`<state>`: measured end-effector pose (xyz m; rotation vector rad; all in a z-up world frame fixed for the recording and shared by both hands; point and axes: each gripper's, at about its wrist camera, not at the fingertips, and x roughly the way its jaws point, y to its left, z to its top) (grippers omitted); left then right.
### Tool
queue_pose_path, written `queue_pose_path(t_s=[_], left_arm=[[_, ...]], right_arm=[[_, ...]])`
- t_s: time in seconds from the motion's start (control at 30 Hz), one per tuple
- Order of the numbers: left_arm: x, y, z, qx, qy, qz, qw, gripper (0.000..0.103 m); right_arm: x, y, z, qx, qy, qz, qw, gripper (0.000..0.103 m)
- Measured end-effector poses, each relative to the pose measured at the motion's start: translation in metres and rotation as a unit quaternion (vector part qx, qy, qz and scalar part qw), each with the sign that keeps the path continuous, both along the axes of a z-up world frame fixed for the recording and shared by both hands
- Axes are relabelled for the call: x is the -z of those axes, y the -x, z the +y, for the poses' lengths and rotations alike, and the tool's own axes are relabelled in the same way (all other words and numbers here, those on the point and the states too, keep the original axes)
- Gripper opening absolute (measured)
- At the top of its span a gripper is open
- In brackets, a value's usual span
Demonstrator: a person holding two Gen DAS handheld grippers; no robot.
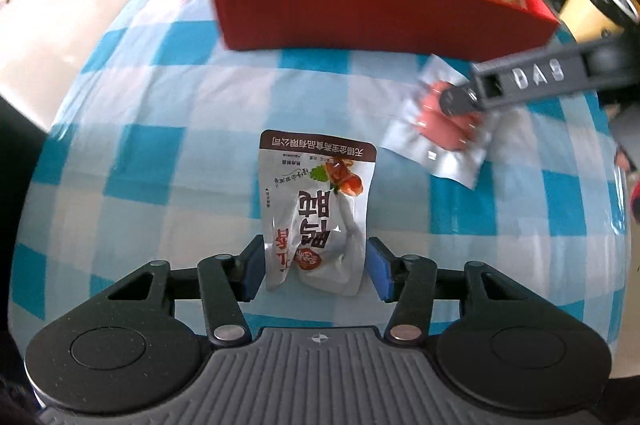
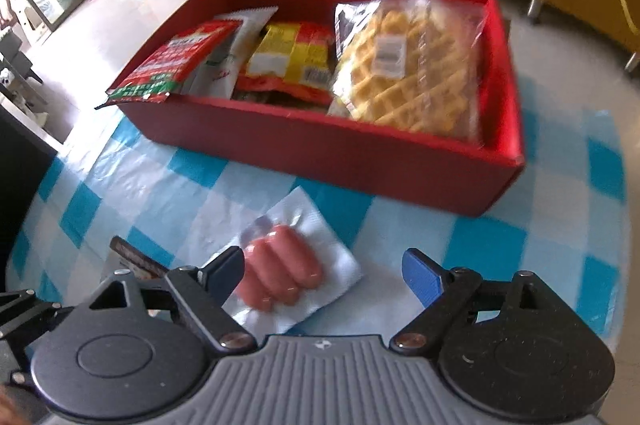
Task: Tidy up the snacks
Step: 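Grasp the white jerky pouch with the left tool while the right tool grasps the sausage pack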
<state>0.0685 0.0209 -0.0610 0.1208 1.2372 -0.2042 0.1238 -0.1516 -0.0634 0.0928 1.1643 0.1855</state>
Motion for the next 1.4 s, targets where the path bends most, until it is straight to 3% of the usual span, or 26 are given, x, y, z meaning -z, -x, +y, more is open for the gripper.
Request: queue_pose_path(t_s=[0.13, 0.2, 0.3, 0.4, 0.5, 0.57, 0.7, 0.83, 0.9, 0.97, 1.03, 1.07, 1.13, 1.2, 1.27, 1.3, 1.4], left_arm=[[0.003, -0.005, 0.008, -0.004, 0.013, 0.009, 0.9999, 0.06], [0.005, -0.004, 0.01, 0.001, 0.022, 0.012, 0.9997, 0.061], [0.004, -0.006, 0.014, 0.008, 0.037, 0.018, 0.9991, 0.061], [0.002, -0.003, 0.019, 0.012, 0.047, 0.022, 0.9986, 0.061], [0.002, -0.002, 0.022, 0.016, 0.054, 0.025, 0.9981, 0.061], [0.001, -0.002, 0.024, 0.016, 0.059, 0.026, 0.9978, 0.062], [0.001, -0.005, 0.024, 0.017, 0.063, 0.028, 0.9975, 0.061], [0.001, -0.005, 0.025, 0.017, 0.068, 0.03, 0.9971, 0.061], [0.001, -0.006, 0.027, 0.014, 0.071, 0.032, 0.9968, 0.061], [0.0, -0.007, 0.026, 0.014, 0.072, 0.035, 0.9967, 0.062], [0.001, -0.007, 0.026, 0.015, 0.071, 0.035, 0.9967, 0.062], [0.001, -0.006, 0.026, 0.016, 0.071, 0.035, 0.9967, 0.062], [0.001, -0.006, 0.026, 0.015, 0.07, 0.034, 0.9968, 0.061], [0.001, -0.006, 0.024, 0.014, 0.068, 0.034, 0.997, 0.062], [0.001, -0.008, 0.023, 0.013, 0.068, 0.034, 0.997, 0.062], [0.002, -0.008, 0.022, 0.013, 0.068, 0.035, 0.997, 0.063], [0.002, -0.008, 0.02, 0.019, 0.067, 0.034, 0.997, 0.065]], right_arm=[[0.001, 0.005, 0.003, 0.023, -0.035, 0.028, 0.999, 0.083], [0.001, 0.007, 0.008, 0.017, -0.029, 0.025, 0.999, 0.083], [0.0, 0.006, 0.022, -0.048, 0.02, -0.016, 0.999, 0.083], [0.002, -0.004, 0.031, -0.12, 0.032, -0.025, 0.992, 0.084], [0.013, -0.016, 0.033, -0.149, 0.031, -0.008, 0.988, 0.086], [0.02, -0.018, 0.035, -0.161, 0.016, -0.005, 0.987, 0.1], [0.023, -0.007, 0.05, -0.199, 0.051, -0.013, 0.979, 0.101], [0.02, 0.005, 0.041, -0.179, 0.029, -0.002, 0.983, 0.101], [0.021, 0.007, 0.032, -0.121, 0.043, 0.004, 0.992, 0.101], [0.015, 0.008, 0.019, -0.093, 0.02, 0.017, 0.995, 0.101], [0.005, 0.015, 0.021, -0.137, 0.03, 0.008, 0.99, 0.101], [0.0, 0.022, 0.026, -0.17, 0.055, -0.015, 0.984, 0.101], [0.001, 0.027, 0.033, -0.194, 0.088, -0.013, 0.977, 0.101], [0.008, 0.021, 0.026, -0.15, 0.066, 0.011, 0.986, 0.101], [0.017, 0.012, 0.01, -0.073, -0.01, 0.041, 0.996, 0.101], [0.017, 0.012, 0.008, -0.049, -0.021, 0.036, 0.998, 0.101], [0.006, 0.008, 0.017, -0.066, 0.012, -0.016, 0.998, 0.1]])
